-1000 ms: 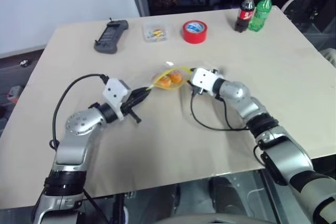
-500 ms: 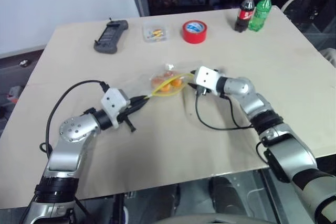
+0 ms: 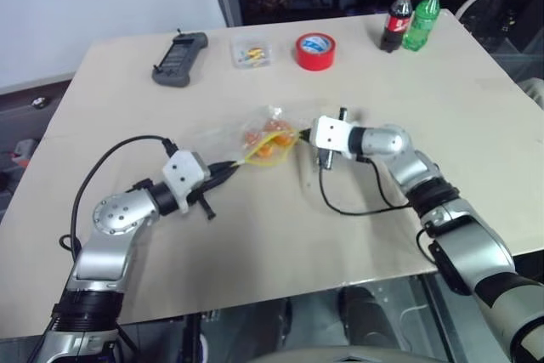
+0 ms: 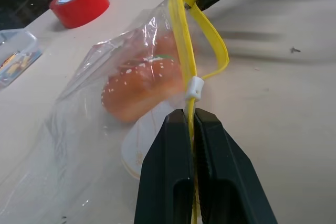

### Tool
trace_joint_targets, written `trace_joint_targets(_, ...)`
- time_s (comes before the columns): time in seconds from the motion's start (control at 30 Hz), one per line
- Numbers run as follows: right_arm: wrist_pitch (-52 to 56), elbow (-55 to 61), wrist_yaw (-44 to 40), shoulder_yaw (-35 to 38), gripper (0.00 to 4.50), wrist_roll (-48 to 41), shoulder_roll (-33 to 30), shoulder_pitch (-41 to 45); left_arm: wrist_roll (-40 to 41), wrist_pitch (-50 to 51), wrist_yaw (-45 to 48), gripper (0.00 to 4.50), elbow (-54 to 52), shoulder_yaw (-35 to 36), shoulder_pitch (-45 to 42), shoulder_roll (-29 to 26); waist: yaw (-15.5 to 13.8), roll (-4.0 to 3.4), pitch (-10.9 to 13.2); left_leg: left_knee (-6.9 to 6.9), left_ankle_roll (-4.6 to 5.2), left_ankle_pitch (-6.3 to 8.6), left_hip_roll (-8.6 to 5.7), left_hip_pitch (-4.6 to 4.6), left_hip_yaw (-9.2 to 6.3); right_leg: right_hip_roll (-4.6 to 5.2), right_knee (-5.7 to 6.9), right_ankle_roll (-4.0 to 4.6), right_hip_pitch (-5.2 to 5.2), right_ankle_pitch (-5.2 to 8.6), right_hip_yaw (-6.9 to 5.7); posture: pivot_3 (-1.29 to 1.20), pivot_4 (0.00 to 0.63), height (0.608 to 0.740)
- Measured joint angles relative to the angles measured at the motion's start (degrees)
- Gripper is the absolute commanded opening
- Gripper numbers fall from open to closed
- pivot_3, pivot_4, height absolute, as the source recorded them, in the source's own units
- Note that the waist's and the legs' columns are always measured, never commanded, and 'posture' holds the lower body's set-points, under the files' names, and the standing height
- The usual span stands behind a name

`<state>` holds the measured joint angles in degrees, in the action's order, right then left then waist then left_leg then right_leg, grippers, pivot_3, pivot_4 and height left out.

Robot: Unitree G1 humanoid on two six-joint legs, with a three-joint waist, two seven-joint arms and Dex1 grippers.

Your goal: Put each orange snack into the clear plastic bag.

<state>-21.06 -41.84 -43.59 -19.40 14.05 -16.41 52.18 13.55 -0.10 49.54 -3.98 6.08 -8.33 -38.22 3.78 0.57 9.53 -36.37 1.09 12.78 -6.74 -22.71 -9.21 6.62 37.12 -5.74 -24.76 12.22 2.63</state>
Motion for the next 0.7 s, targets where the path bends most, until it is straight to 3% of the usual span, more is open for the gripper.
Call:
trace_joint_targets(0.17, -0.4, 0.8, 6.1, 0.2, 0.04, 3.3, -2.8, 0.1, 3.9, 5.2, -0.7, 0.00, 0.2, 0.1, -5.3, 1.9, -0.5, 0.01, 0.0, -0.01, -0.01, 0.00, -0.02, -0.02, -0.04, 0.01, 0.01, 0.00, 0.00, 0.00, -0.04, 0.00, 0.150, 0.740)
trace_joint_targets(0.27, 1.3, 2.5, 10.3, 1.5, 0.04, 4.1, -5.1, 1.5, 4.7, 7.9, -1.0, 0.00, 4.1, -0.9, -15.5, 3.3, -1.1, 0.01, 0.0, -0.05, -0.01, -0.01, -0.03, -0.05, -0.07, 0.01, 0.04, 0.00, 0.00, -0.01, -0.08, 0.00, 0.150, 0.740)
trace_joint_targets(0.47, 4.4, 6.3, 16.5, 4.8, 0.04, 6.8, -13.2, 9.0, 1.0, 5.1, -2.4, 0.00, 21.6, -5.3, -36.6, 9.4, -1.4, 0.03, 0.0, -0.07, -0.02, -0.01, -0.10, -0.17, -0.10, 0.04, -0.19, -0.01, 0.01, -0.01, -0.13, 0.00, 0.150, 0.740)
trace_joint_targets(0.57, 6.5, 11.6, 15.9, 5.9, 0.04, 6.9, -16.5, 7.2, -0.9, 0.9, -2.2, 0.00, 24.6, -6.9, -39.3, 10.8, -1.1, 0.04, 0.0, 0.09, -0.01, -0.01, -0.07, -0.19, 0.01, 0.06, -0.38, -0.01, -0.04, -0.01, -0.05, 0.00, 0.150, 0.740)
trace_joint_targets(0.7, 14.0, 28.3, 11.8, 7.6, 0.04, 6.4, -21.3, -4.5, -3.6, -5.4, -1.4, 0.00, 23.3, -9.7, -35.1, 11.7, -0.7, 0.05, 0.0, 0.11, 0.04, 0.02, -0.06, -0.37, 0.14, 0.11, -0.37, -0.01, -0.30, 0.00, 0.00, 0.00, 0.150, 0.740)
